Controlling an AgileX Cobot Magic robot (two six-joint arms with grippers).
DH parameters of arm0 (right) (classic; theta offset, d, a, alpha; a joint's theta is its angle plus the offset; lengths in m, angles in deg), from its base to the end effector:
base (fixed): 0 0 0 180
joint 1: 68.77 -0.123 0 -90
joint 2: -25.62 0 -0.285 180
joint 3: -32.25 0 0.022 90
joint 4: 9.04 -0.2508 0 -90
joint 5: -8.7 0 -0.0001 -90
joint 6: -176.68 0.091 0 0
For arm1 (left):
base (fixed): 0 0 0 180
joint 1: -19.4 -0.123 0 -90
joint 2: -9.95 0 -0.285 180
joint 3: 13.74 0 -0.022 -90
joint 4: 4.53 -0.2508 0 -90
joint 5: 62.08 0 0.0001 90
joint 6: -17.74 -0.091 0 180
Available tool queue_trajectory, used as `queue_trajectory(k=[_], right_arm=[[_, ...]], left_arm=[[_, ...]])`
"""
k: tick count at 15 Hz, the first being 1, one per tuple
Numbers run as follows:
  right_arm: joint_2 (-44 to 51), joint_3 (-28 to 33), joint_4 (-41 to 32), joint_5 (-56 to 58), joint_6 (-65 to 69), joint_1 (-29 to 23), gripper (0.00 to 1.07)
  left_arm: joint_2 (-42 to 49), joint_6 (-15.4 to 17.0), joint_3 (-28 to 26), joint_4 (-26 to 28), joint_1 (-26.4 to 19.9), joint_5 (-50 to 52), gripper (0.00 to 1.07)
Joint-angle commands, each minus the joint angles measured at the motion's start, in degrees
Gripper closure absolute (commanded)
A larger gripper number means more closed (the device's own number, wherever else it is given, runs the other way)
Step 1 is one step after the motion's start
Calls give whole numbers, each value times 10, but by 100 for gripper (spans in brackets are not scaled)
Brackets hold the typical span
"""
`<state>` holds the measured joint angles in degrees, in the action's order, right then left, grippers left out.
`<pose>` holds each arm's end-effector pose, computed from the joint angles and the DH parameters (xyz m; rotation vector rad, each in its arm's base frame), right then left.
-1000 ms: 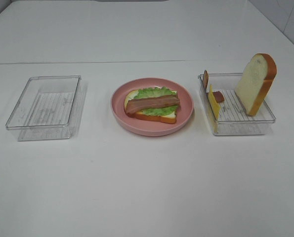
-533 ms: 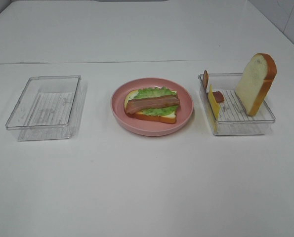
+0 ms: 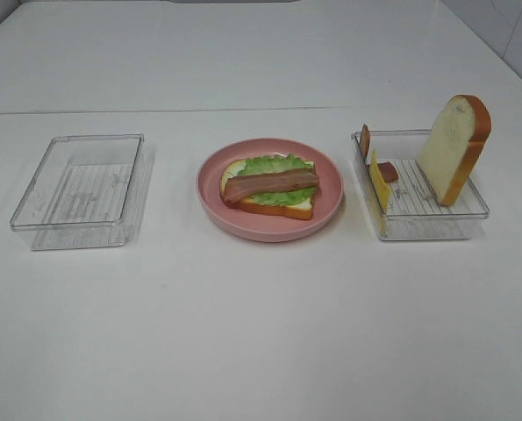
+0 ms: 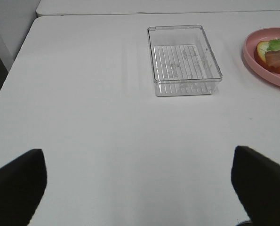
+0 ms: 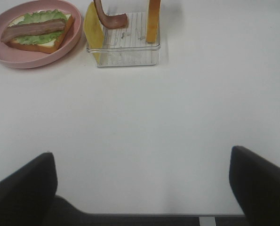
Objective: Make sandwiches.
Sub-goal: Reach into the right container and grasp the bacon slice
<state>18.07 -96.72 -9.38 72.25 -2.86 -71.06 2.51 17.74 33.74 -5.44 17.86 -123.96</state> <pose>-0.0030 0.0004 0.2615 -0.0344 2.1315 0.0355 -0.0089 0.0010 0.2809 -0.0286 2.0384 0.0358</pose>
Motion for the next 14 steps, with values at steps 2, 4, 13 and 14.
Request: queue_trajectory(k=[2, 4, 13, 14], right_arm=[[-2, -5, -6, -4, -5, 2, 11], [-31, -19, -6, -11, -5, 2, 11], [-346, -61, -4, -164, -12, 2, 11], [-364, -65, -4, -165, -18, 2, 11]], left_arm=[[9, 0, 2, 0, -2, 6, 4], [9, 0, 2, 0, -2, 6, 4], [9, 0, 2, 0, -2, 6, 4], [9, 0, 2, 0, -2, 6, 4]])
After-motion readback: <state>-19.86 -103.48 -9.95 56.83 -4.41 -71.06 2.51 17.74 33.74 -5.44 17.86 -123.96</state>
